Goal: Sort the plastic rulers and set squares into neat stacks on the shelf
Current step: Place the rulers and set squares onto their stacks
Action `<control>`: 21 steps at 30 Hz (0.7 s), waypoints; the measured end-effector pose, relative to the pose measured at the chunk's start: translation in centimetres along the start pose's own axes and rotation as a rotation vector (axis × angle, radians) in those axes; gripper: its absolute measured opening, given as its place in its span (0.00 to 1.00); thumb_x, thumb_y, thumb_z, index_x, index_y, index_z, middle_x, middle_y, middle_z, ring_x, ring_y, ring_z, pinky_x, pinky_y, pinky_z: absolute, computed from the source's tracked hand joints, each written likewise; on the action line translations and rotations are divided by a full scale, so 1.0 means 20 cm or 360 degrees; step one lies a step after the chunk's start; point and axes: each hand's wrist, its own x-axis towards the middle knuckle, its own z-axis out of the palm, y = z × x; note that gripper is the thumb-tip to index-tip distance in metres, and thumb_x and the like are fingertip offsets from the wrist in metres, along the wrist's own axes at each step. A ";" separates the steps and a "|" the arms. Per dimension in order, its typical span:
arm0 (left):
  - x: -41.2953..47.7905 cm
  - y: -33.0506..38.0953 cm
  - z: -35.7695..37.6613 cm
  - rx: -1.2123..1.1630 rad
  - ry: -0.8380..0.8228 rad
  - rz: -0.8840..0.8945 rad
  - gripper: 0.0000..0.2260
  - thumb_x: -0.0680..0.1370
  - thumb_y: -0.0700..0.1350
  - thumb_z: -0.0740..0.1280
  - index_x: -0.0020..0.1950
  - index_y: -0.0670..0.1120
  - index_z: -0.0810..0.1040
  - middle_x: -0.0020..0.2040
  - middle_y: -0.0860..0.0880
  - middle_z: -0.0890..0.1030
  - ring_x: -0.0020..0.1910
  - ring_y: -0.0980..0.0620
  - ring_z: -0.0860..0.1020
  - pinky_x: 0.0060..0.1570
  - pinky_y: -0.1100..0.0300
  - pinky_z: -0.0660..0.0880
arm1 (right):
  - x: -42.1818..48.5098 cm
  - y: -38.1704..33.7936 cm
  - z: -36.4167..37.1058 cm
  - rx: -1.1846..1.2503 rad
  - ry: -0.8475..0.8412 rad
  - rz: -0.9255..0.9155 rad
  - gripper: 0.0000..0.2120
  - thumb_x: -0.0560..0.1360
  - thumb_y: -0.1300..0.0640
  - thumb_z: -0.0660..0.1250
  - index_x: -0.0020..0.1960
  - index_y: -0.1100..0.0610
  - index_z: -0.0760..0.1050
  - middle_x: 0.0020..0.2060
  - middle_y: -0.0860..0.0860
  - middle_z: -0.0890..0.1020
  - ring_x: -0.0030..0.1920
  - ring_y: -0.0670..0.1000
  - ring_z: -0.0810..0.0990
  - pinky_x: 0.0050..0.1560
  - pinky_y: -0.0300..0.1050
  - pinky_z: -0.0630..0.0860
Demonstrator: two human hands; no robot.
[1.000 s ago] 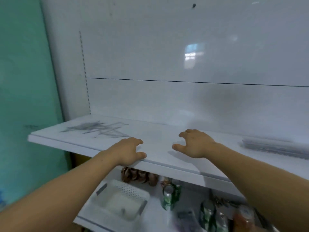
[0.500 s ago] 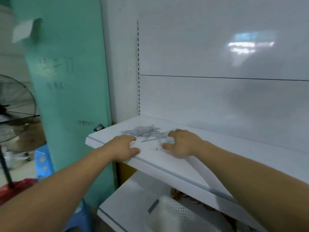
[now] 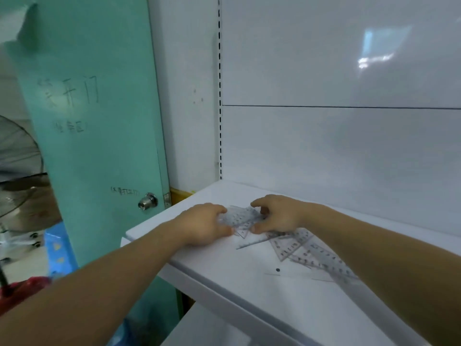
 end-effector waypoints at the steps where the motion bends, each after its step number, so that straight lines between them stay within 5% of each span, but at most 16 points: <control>1: 0.01 -0.02 -0.02 0.0011 0.0005 0.0055 0.28 0.75 0.60 0.64 0.72 0.52 0.66 0.71 0.51 0.69 0.66 0.51 0.70 0.64 0.58 0.66 | -0.01 -0.01 0.00 0.0017 0.0026 0.0017 0.38 0.71 0.40 0.69 0.74 0.53 0.61 0.61 0.49 0.74 0.58 0.50 0.73 0.58 0.40 0.67; 7: 0.02 -0.12 -0.06 0.0024 0.0069 0.0336 0.17 0.78 0.52 0.64 0.66 0.50 0.73 0.62 0.50 0.77 0.57 0.51 0.75 0.54 0.62 0.68 | -0.07 -0.07 0.03 0.0147 0.0163 0.0243 0.34 0.69 0.44 0.72 0.71 0.49 0.65 0.49 0.45 0.75 0.50 0.48 0.75 0.49 0.38 0.67; 12: 0.04 -0.16 -0.04 -0.0021 0.0354 0.0464 0.15 0.79 0.48 0.62 0.64 0.47 0.75 0.62 0.48 0.75 0.60 0.48 0.72 0.58 0.59 0.68 | -0.16 -0.16 0.04 0.0094 0.0374 0.0399 0.35 0.71 0.46 0.71 0.73 0.49 0.61 0.54 0.49 0.74 0.51 0.48 0.72 0.54 0.40 0.68; 21: 0.03 -0.20 -0.02 -0.0035 0.0205 0.0390 0.17 0.80 0.44 0.57 0.68 0.47 0.70 0.64 0.46 0.75 0.61 0.47 0.73 0.59 0.58 0.68 | -0.32 -0.16 0.06 -0.0022 0.0525 0.0628 0.34 0.74 0.47 0.68 0.75 0.55 0.59 0.65 0.55 0.68 0.64 0.55 0.70 0.63 0.46 0.68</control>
